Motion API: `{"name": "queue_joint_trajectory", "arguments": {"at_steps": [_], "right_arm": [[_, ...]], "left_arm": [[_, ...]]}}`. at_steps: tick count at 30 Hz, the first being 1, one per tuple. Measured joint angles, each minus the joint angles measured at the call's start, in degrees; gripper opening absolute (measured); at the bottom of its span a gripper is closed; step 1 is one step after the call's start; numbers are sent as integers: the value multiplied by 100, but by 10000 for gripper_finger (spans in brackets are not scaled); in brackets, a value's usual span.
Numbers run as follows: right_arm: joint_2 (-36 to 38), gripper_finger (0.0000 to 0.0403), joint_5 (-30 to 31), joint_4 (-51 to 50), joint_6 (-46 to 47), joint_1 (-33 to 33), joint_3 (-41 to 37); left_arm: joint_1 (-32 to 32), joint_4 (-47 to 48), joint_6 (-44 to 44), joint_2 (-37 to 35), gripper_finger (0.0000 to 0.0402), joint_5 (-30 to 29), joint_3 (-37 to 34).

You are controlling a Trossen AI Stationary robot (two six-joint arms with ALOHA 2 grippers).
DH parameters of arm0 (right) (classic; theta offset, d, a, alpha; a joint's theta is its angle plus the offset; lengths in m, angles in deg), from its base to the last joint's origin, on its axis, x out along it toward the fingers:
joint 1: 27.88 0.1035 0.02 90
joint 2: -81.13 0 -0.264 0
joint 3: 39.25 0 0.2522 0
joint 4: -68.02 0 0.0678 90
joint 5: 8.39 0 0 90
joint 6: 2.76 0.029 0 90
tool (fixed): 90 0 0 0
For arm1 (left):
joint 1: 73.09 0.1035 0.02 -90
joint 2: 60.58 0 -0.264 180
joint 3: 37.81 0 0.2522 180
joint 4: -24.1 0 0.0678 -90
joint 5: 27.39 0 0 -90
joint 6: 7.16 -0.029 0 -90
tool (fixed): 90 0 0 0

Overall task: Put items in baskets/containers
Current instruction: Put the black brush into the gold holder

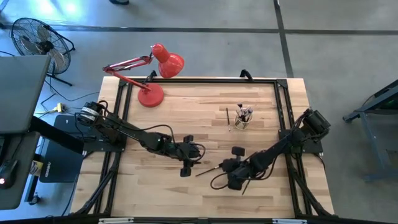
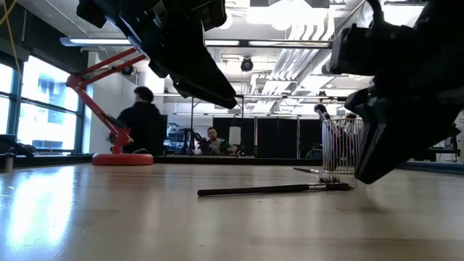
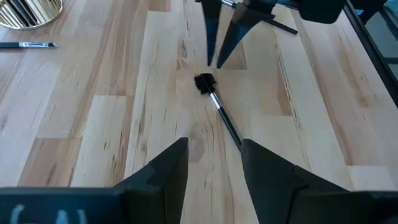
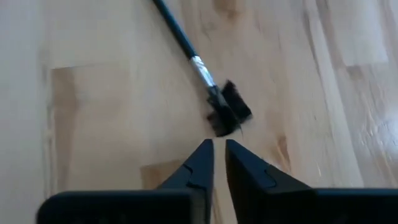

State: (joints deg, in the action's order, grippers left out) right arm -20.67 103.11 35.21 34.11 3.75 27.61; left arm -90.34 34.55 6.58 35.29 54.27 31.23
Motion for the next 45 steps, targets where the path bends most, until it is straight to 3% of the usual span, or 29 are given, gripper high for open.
{"name": "queue_joint_trajectory", "arguments": {"at_steps": [6,11,19,23,31,40,45], "right_arm": [[0,99,289,-334,281,-13,-2],[4,151,513,-46,109,-27,-183],[28,212,212,894,-473,-163,-488],[11,219,-341,1757,-862,-312,-666],[28,170,-291,2418,-1000,-514,-1120],[22,19,-193,2481,-1170,-483,-1185],[19,26,-161,2475,-1151,-466,-1181]], "left_arm": [[0,0,0,0,147,0,0],[0,0,0,0,147,-1,0],[0,-4,0,0,147,-17,2],[0,-10,2,0,147,-17,4],[0,-13,4,0,147,-15,4],[0,-13,165,0,147,-11,4],[0,-20,158,0,147,-19,4]]}}
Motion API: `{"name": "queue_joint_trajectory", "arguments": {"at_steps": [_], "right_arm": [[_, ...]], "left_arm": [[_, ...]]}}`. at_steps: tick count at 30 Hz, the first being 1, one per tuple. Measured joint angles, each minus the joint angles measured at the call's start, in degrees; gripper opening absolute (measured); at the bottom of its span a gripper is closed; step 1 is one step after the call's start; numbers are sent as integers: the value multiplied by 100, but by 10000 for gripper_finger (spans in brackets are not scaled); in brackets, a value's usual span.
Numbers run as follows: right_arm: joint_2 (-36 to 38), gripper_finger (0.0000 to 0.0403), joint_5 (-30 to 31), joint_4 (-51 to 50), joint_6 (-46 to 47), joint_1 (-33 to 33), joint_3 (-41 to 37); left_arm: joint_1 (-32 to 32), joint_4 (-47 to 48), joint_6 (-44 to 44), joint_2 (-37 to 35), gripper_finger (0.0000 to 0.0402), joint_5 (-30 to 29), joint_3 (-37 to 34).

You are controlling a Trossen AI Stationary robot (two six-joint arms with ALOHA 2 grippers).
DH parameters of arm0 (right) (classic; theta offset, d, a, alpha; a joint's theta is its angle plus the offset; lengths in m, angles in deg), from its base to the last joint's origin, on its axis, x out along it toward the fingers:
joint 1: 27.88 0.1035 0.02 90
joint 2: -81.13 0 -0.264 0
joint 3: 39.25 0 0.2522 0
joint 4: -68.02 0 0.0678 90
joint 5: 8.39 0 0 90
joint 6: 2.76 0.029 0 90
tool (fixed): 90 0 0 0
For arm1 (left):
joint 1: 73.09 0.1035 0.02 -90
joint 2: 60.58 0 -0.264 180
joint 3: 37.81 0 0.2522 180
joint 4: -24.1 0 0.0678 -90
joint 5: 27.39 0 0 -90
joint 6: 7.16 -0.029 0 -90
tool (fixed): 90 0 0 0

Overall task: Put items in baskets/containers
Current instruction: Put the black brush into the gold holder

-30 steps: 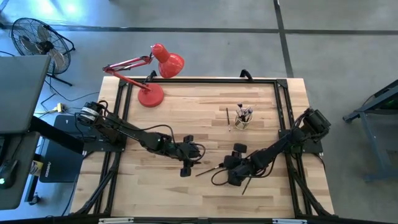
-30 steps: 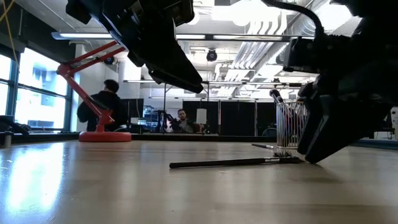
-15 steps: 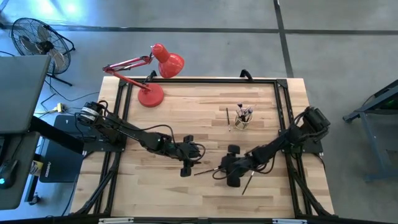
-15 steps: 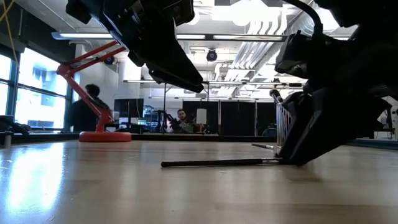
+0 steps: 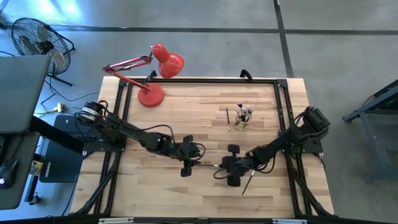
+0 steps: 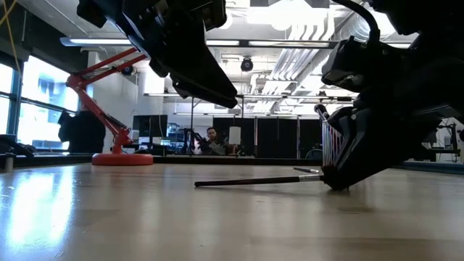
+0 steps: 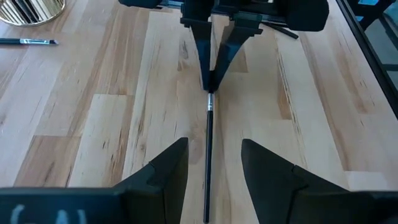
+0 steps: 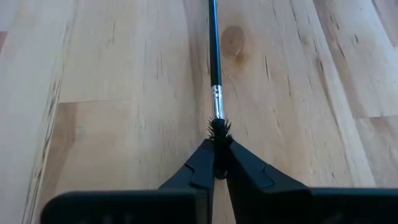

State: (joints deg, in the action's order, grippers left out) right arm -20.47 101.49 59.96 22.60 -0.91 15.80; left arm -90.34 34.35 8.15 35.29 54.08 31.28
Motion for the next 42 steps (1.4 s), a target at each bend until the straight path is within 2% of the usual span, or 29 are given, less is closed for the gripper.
{"name": "queue_joint_trajectory", "arguments": {"at_steps": [7,13,17,26,32,37,42], "right_arm": [[40,12,60,-368,-247,20,308],[263,22,430,-1743,-190,13,935],[258,11,391,-2379,-234,7,1365],[259,17,367,-3907,-548,-109,2541],[258,12,209,-4402,-886,-377,3172],[258,15,203,-4570,-945,-500,3370],[258,17,156,-4624,-994,-533,3371]], "left_arm": [[0,-2,-382,0,147,-502,0],[0,25,-501,0,147,-439,0],[0,111,-501,0,147,-447,0],[0,851,-558,2,147,-683,126],[2,829,-652,2,147,-741,136],[4,819,-652,2,146,-825,136],[4,815,-651,2,110,-1048,136]]}}
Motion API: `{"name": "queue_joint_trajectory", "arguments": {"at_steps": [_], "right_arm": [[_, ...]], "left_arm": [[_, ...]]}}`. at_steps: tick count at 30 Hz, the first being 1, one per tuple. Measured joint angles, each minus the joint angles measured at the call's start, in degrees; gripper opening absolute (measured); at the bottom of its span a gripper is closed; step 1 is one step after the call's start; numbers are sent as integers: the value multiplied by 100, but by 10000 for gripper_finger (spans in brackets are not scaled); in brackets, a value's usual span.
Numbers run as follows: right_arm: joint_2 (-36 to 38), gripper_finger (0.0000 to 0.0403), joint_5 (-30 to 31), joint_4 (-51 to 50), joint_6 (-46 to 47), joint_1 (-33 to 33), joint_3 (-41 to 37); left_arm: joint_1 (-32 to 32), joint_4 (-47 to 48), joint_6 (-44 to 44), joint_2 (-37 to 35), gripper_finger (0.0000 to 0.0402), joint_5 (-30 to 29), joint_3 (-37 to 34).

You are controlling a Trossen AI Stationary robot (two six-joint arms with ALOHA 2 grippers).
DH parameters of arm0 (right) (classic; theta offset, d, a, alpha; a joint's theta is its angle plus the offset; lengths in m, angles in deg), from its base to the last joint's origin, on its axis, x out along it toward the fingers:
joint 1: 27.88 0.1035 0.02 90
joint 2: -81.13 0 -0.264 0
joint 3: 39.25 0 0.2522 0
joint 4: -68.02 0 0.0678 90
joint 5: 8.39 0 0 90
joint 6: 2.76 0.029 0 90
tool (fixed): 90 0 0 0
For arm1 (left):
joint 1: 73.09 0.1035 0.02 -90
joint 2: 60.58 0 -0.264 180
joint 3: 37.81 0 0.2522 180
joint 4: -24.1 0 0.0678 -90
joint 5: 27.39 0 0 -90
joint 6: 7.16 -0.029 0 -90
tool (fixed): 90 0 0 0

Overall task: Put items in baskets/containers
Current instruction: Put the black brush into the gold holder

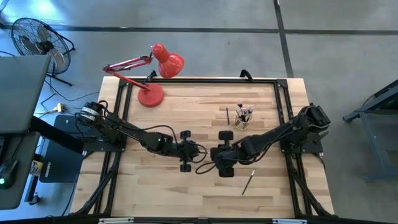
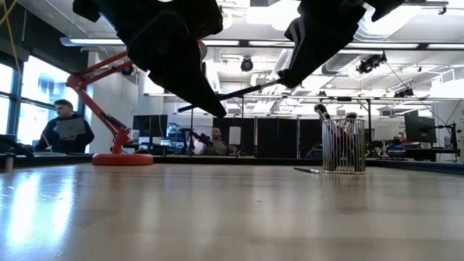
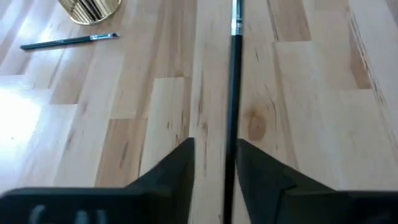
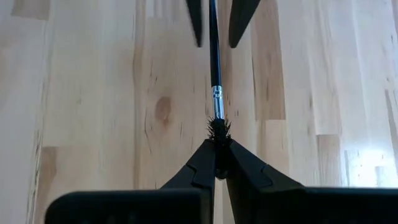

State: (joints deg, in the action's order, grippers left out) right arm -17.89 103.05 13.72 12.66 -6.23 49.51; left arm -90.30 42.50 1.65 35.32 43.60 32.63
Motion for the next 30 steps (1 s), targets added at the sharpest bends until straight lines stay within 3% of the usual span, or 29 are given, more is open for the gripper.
{"name": "queue_joint_trajectory", "arguments": {"at_steps": [6,16,23,26,30], "right_arm": [[-2,23,-40,0,85,0,0],[-2,123,-90,-10,283,0,0],[142,190,-188,-846,1273,168,-163],[330,202,62,-727,1601,392,-679],[751,203,379,449,2149,702,-1790]], "left_arm": [[0,-2,17,0,13,225,0],[-4,-2,202,0,10,203,0],[-52,469,825,0,6,-165,-154],[-92,-193,843,0,6,-232,-492],[-62,-2162,818,0,6,417,-1195]]}}
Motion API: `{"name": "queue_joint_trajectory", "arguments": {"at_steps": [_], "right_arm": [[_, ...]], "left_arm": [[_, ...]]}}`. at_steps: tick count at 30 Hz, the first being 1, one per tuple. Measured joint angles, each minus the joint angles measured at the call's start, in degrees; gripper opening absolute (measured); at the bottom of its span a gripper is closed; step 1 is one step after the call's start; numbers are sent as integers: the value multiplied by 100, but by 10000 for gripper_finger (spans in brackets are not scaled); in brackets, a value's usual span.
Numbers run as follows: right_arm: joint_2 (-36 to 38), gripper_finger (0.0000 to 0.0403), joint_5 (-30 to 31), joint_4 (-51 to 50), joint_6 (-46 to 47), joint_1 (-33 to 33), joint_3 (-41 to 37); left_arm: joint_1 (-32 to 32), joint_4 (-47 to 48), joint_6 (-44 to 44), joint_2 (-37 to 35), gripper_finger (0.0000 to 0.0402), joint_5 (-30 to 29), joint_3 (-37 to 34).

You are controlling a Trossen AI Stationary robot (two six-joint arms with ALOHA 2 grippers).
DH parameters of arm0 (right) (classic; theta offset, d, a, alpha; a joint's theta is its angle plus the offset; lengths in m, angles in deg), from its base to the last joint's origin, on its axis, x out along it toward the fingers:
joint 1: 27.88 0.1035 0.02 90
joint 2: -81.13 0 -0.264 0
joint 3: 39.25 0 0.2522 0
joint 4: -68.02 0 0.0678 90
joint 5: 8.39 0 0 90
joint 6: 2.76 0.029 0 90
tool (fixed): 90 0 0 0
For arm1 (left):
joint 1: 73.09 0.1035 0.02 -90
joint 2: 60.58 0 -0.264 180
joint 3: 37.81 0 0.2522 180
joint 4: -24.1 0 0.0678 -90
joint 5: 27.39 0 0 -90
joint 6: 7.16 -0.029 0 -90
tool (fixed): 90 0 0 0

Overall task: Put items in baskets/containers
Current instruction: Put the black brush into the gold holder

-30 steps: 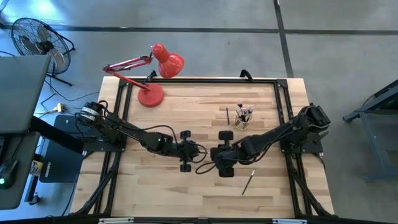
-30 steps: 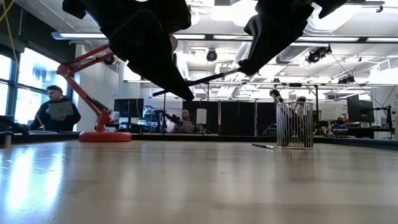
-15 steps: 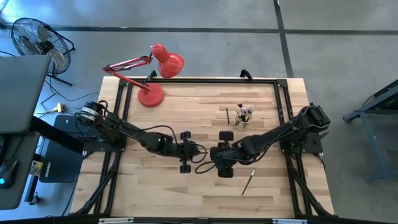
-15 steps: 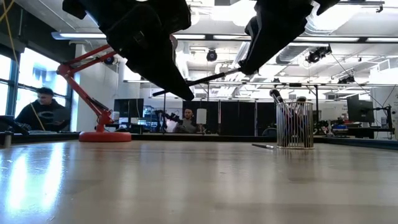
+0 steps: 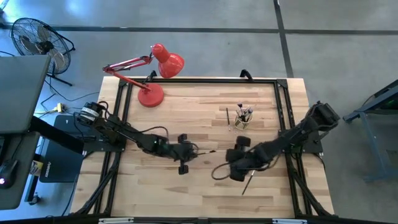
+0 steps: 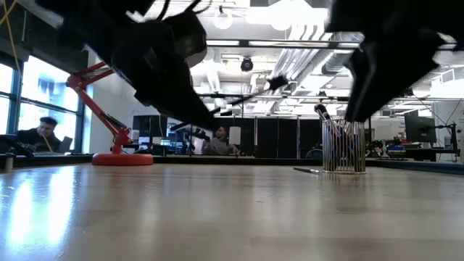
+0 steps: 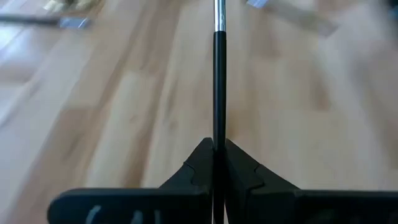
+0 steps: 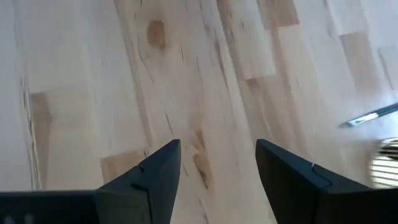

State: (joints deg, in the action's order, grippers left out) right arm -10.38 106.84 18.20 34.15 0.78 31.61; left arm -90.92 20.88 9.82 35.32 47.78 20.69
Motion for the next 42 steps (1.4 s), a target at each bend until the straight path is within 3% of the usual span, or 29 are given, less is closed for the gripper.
{"name": "queue_joint_trajectory", "arguments": {"at_steps": [4,8,11,13,21,31,37,42], "right_arm": [[570,203,832,2338,164,258,-1272],[917,203,1837,5830,-559,373,-2438],[852,203,1913,8230,-1557,267,-2931],[707,199,1744,9121,-2018,116,-2989],[370,156,614,9200,-2883,-473,-2422],[372,99,937,9250,-3288,-519,-2193],[372,19,824,9186,-3313,-558,-2190],[375,23,753,9152,-3312,-594,-2190]], "left_arm": [[198,-2099,309,0,6,559,-718],[372,-3428,669,0,6,576,-1093],[411,-3935,733,0,6,662,-1098],[405,-4014,734,0,6,680,-986],[397,-3509,683,0,6,745,-456],[395,-3254,726,0,6,811,-449],[397,-3182,613,0,13,873,-449],[404,-3183,563,0,38,949,-449]]}}
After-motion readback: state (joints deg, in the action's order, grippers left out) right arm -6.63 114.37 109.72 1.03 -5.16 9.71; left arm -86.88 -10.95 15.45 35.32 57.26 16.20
